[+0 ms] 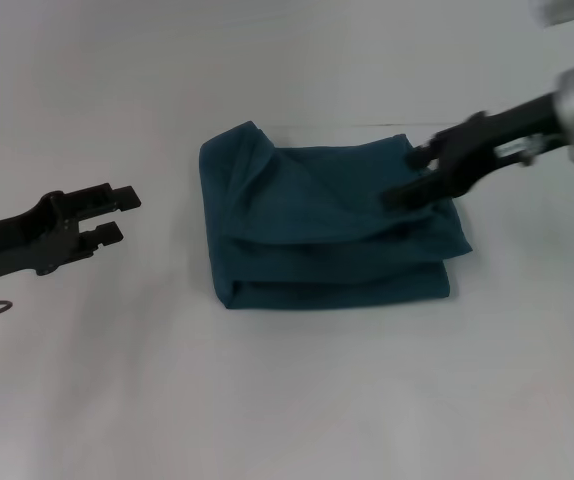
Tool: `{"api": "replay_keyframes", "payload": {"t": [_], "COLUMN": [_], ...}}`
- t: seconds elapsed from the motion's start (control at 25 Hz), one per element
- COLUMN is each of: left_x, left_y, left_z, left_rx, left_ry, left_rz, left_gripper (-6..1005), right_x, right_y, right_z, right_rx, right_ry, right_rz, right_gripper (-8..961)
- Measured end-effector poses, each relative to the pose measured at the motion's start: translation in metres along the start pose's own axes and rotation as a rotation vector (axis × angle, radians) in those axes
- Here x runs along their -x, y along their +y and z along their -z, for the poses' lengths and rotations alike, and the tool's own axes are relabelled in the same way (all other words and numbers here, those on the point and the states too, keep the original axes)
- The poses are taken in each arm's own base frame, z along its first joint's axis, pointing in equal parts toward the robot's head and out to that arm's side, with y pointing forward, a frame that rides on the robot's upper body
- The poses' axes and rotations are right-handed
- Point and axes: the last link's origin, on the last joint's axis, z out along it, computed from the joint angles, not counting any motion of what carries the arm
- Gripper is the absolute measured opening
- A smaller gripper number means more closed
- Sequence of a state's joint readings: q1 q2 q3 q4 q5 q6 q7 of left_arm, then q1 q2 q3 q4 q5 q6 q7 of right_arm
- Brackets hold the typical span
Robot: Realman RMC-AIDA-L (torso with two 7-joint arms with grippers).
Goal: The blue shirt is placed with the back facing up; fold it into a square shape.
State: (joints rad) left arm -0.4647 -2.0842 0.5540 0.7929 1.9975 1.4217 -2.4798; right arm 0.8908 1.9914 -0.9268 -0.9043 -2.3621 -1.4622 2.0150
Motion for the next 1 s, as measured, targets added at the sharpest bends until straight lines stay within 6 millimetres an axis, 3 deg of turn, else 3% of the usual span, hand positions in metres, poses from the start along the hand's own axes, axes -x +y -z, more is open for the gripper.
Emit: {"api": "replay_keyframes", "payload": {"t": [0.28,0.52,1.0], "left_x": [0.000,0.000,0.000], "left_y": [0.002,0.003,0.003], "left_z": [-0.003,-0.005,-0.010], "left_rx": [0.010,0.024,0.031], "left_ry": [0.002,0.017,0.029], "left_rz": [0.002,0.013,0.027], "left_gripper": [682,681,680], "right_x": [0.024,0.030,0.030], "right_y": [0.024,0.038,0.044], "right_z": [-0.050,-0.065,-0.091], "right_rx": [-0.076,-0.061,-0.187], "right_ry": [0.188,0.232,0.275], "right_rz": [0.186,0.250,0.355], "right_gripper": [670,667,660]}}
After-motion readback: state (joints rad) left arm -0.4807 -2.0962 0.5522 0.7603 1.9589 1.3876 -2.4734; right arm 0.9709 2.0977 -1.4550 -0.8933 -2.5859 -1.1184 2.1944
